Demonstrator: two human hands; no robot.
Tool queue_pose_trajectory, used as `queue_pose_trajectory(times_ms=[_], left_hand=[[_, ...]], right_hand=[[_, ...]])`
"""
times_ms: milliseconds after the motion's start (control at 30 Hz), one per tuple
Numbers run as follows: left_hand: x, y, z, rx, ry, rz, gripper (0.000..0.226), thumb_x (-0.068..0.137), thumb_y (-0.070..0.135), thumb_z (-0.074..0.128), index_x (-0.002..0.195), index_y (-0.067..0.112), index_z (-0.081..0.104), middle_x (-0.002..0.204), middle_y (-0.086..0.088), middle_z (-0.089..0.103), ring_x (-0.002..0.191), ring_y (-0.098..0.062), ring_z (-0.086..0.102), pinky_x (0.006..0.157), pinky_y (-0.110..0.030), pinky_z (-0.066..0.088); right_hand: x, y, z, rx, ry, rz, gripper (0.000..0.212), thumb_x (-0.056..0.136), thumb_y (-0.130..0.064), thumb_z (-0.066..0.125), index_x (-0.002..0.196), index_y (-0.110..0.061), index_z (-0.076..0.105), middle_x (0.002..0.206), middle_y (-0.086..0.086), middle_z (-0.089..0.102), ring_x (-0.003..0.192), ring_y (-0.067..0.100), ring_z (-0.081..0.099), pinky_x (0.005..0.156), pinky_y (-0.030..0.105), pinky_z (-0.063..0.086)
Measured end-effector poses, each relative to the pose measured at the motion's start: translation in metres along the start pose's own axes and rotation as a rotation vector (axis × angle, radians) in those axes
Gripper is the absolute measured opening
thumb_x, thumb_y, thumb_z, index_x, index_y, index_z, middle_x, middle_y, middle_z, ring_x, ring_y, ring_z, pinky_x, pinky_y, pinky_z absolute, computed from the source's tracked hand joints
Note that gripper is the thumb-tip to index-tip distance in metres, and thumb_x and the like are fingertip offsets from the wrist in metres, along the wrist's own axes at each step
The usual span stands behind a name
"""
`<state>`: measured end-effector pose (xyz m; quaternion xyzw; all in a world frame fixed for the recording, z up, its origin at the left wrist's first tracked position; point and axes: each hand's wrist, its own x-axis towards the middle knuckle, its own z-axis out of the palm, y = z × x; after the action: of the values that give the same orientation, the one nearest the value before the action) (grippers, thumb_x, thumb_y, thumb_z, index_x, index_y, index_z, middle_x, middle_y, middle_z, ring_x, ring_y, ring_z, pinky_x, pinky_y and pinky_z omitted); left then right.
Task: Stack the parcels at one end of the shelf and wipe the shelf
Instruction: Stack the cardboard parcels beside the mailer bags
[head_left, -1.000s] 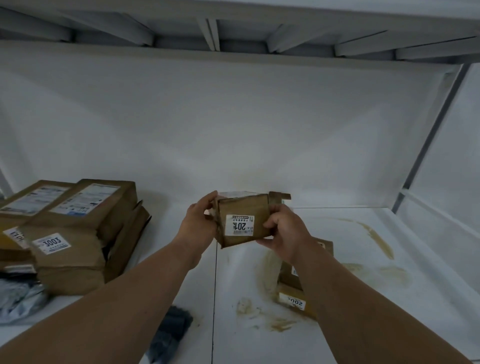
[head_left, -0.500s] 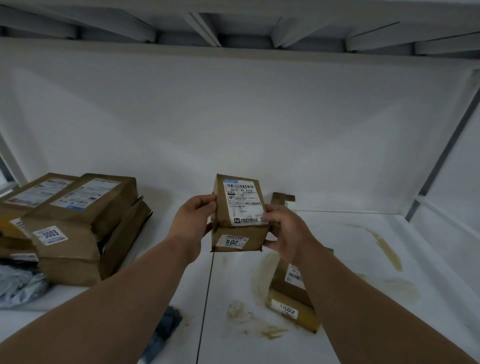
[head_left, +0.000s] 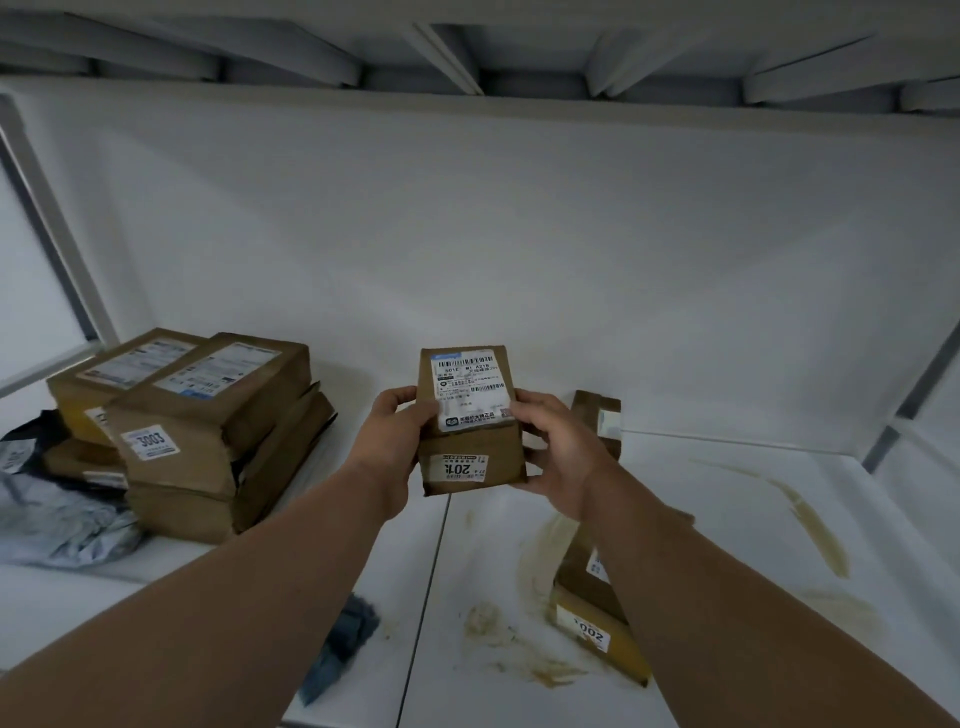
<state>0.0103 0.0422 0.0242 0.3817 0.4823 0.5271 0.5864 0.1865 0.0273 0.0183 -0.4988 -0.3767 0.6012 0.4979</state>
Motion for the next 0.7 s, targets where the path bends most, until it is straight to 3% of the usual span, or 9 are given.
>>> queue_pose_trajectory(times_ms=[200, 333, 433, 567, 700], left_hand=[[0.003, 0.027, -0.043, 0.001, 0.029, 0.075, 0.032, 0.094, 0.017, 0.058, 0.124, 0.023, 0.052, 0.104, -0.004, 0.07, 0.087, -0.019, 0.07, 0.062, -0.031, 0.055], [0.011, 0.052, -0.079, -0.037, -0.001, 0.151, 0.035, 0.092, 0.016, 0.06, 0.125, 0.024, 0.053, 0.117, -0.006, 0.069, 0.099, -0.028, 0.07, 0.079, -0.044, 0.059], [0.016, 0.074, -0.114, -0.033, -0.016, 0.221, 0.035, 0.093, 0.016, 0.059, 0.126, 0.027, 0.054, 0.114, -0.002, 0.069, 0.096, -0.026, 0.07, 0.077, -0.045, 0.06], [0.028, 0.103, -0.175, 0.037, 0.019, 0.303, 0.041, 0.091, 0.028, 0.062, 0.13, 0.037, 0.054, 0.109, 0.0, 0.071, 0.095, -0.023, 0.071, 0.079, -0.044, 0.06], [0.043, 0.124, -0.235, 0.097, 0.086, 0.333, 0.043, 0.091, 0.033, 0.06, 0.134, 0.035, 0.051, 0.11, 0.001, 0.069, 0.094, -0.021, 0.07, 0.078, -0.042, 0.06]], right_hand=[[0.007, -0.007, 0.053, -0.094, -0.117, -0.028, 0.046, 0.086, -0.035, 0.067, 0.128, -0.045, 0.051, 0.123, -0.005, 0.059, 0.115, 0.027, 0.058, 0.1, 0.055, 0.045], [0.014, -0.013, 0.101, -0.032, -0.135, -0.108, 0.045, 0.089, -0.029, 0.063, 0.13, -0.042, 0.051, 0.116, -0.005, 0.064, 0.113, 0.023, 0.059, 0.1, 0.047, 0.049], [0.02, -0.016, 0.147, 0.032, -0.14, -0.165, 0.04, 0.092, -0.024, 0.06, 0.128, -0.039, 0.053, 0.108, -0.006, 0.066, 0.107, 0.02, 0.061, 0.095, 0.039, 0.053], [0.032, -0.016, 0.218, 0.03, -0.171, -0.194, 0.044, 0.093, -0.027, 0.06, 0.134, -0.038, 0.05, 0.11, -0.007, 0.067, 0.107, 0.019, 0.062, 0.093, 0.037, 0.054], [0.04, -0.006, 0.285, -0.026, -0.191, -0.216, 0.046, 0.096, -0.033, 0.057, 0.139, -0.037, 0.043, 0.111, -0.011, 0.066, 0.102, 0.014, 0.065, 0.077, 0.03, 0.054]])
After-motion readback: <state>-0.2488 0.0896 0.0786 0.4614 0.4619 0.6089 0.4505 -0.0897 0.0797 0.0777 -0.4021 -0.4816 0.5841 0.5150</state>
